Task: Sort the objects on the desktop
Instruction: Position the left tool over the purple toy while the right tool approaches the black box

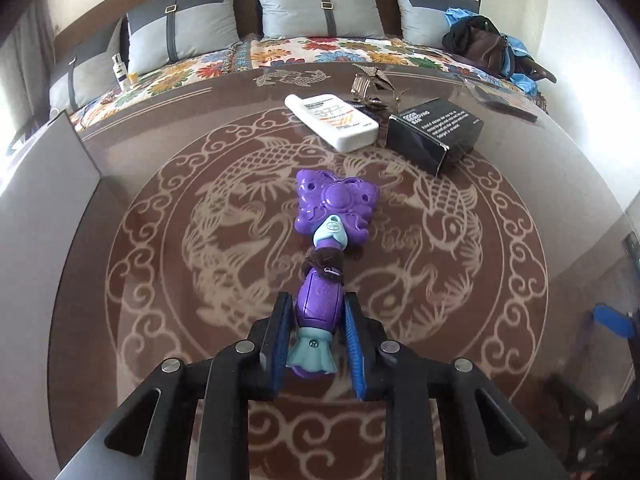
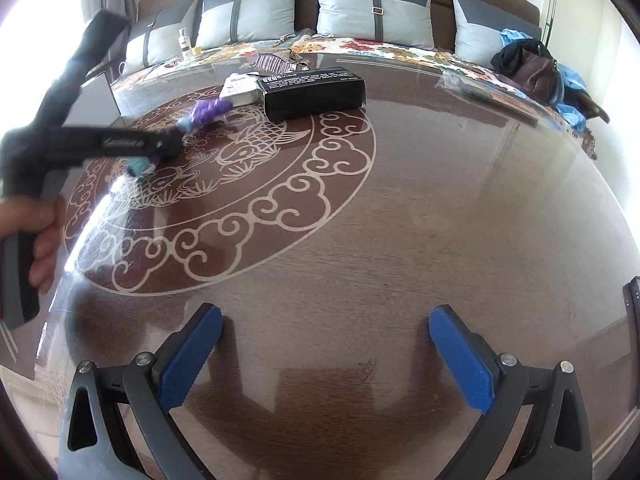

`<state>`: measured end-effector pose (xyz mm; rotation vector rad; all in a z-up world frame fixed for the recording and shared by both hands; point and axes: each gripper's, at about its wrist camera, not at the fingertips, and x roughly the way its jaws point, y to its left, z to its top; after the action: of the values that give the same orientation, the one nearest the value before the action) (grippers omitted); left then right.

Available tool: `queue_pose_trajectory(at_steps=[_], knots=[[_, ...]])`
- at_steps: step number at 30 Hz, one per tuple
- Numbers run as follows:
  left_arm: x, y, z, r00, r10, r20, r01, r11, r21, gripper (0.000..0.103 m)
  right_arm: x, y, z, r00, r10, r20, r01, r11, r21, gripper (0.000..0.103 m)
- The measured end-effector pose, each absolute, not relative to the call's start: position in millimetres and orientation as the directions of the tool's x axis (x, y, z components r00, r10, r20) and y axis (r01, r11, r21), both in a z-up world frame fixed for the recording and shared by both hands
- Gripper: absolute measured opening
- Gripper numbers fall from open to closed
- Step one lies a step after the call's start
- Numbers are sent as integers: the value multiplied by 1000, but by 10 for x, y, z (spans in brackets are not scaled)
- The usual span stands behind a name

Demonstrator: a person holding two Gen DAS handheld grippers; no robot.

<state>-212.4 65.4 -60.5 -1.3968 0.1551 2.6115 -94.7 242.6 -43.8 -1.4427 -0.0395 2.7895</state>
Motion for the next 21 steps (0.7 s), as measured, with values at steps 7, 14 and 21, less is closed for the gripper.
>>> queue_pose_trajectory(at_steps=[7, 14, 21], knots=[[-1660, 256, -681, -546, 74, -834, -155, -988, 14, 87, -946, 2427, -439, -578, 12, -816, 12, -1000, -23, 103], [-1760, 152, -753, -563, 77, -823, -131, -991, -3, 103, -945, 2429, -436, -578, 12, -816, 12, -1000, -23, 103], [-1756, 153, -758, -568, 75, -820, -126, -992, -3, 103, -941, 2435, -436, -578, 11, -816, 11, -1000, -22, 103]])
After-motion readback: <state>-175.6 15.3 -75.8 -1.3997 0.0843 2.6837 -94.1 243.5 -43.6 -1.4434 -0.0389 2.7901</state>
